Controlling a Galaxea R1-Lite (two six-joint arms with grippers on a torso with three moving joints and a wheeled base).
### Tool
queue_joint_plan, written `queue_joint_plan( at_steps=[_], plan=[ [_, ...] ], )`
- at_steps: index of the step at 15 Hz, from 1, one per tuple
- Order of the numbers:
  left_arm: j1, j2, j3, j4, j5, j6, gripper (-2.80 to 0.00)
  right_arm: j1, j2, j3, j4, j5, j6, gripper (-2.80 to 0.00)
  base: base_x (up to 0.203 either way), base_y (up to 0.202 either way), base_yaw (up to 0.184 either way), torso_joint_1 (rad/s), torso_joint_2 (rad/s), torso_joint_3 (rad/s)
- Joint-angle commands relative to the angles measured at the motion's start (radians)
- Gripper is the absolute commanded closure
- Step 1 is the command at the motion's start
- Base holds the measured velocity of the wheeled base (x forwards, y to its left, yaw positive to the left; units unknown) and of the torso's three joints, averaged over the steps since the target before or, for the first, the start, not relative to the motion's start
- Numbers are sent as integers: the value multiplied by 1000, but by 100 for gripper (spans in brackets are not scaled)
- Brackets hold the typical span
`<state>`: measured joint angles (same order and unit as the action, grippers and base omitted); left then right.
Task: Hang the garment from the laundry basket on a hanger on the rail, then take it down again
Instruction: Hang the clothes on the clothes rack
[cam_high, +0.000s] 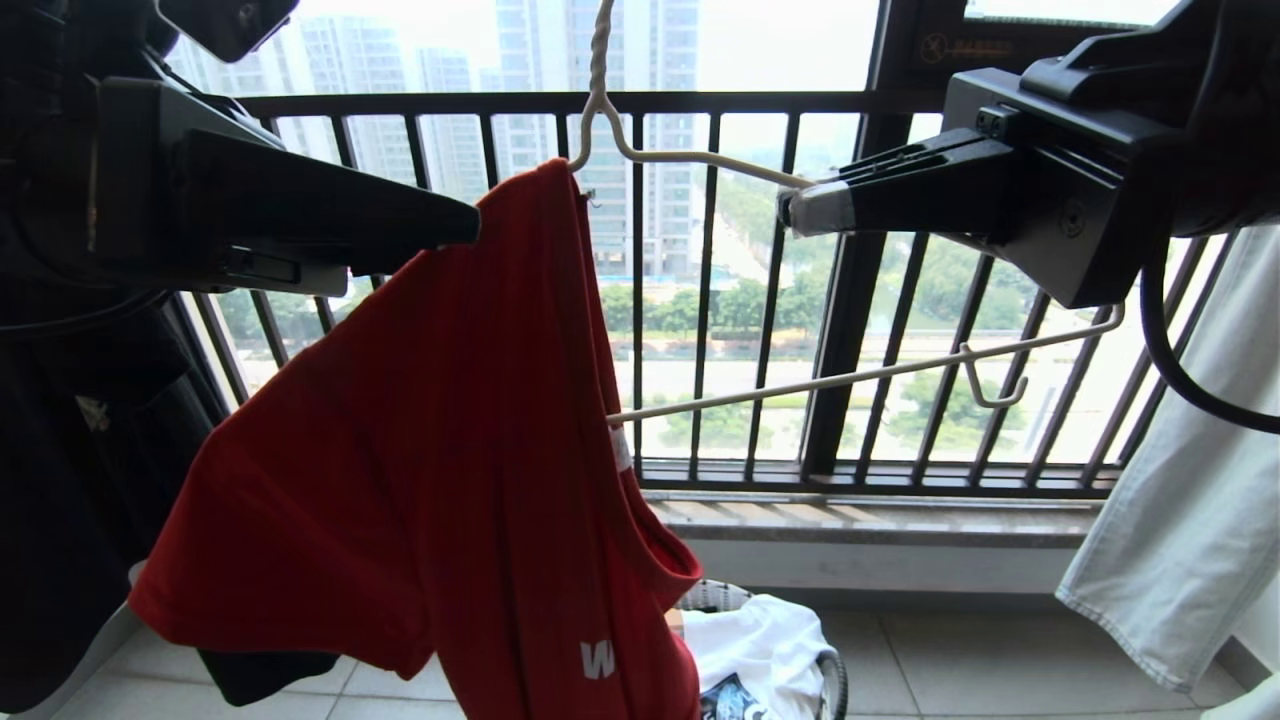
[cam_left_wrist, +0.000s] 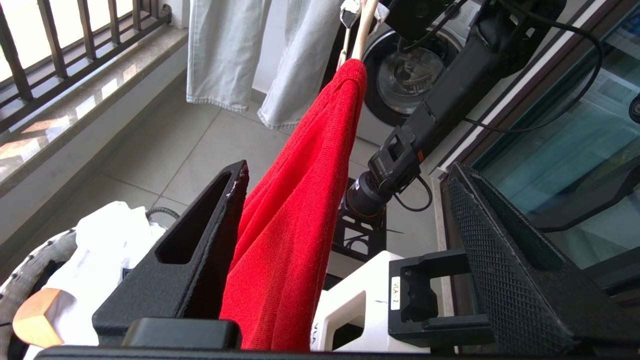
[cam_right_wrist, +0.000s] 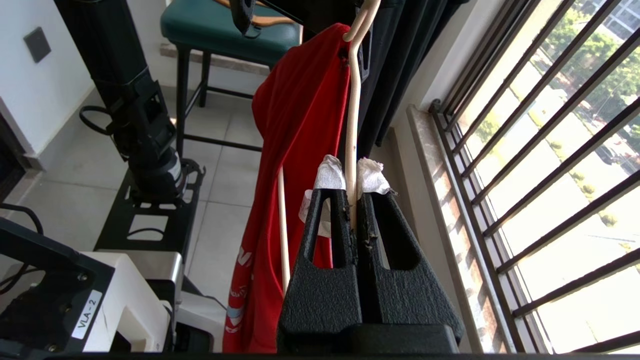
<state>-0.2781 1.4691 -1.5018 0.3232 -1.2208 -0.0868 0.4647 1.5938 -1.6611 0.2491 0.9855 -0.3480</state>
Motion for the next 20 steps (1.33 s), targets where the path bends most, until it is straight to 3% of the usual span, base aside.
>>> queue_joint_plan(
  at_steps=[1, 3, 8, 14, 15, 16, 20],
  plan=[
    [-39, 5, 11, 0, 17, 16, -280, 0, 2, -3, 1, 7, -2, 0, 0, 0, 0, 0, 0, 0],
    [-68, 10, 9, -5, 58, 19, -280, 0, 0, -5, 1, 7, 0, 0, 0, 0, 0, 0, 0, 0],
    [-99, 13, 9, -6, 89, 53, -280, 0, 0, -8, 1, 7, 1, 0, 0, 0, 0, 0, 0, 0],
    [-105, 11, 10, -7, 89, 59, -280, 1, -2, -19, 2, 7, 4, 0, 0, 0, 0, 0, 0, 0],
    [-105, 11, 17, -7, 89, 87, -61, 0, -5, -17, 4, 7, 6, 0, 0, 0, 0, 0, 0, 0],
    [-107, 10, 27, -6, 88, 132, 0, 1, -5, -17, 4, 7, 6, 0, 0, 0, 0, 0, 0, 0],
    [-107, 5, 32, -4, 86, 148, 0, 1, -8, -18, 4, 7, 6, 0, 0, 0, 0, 0, 0, 0]
  ],
)
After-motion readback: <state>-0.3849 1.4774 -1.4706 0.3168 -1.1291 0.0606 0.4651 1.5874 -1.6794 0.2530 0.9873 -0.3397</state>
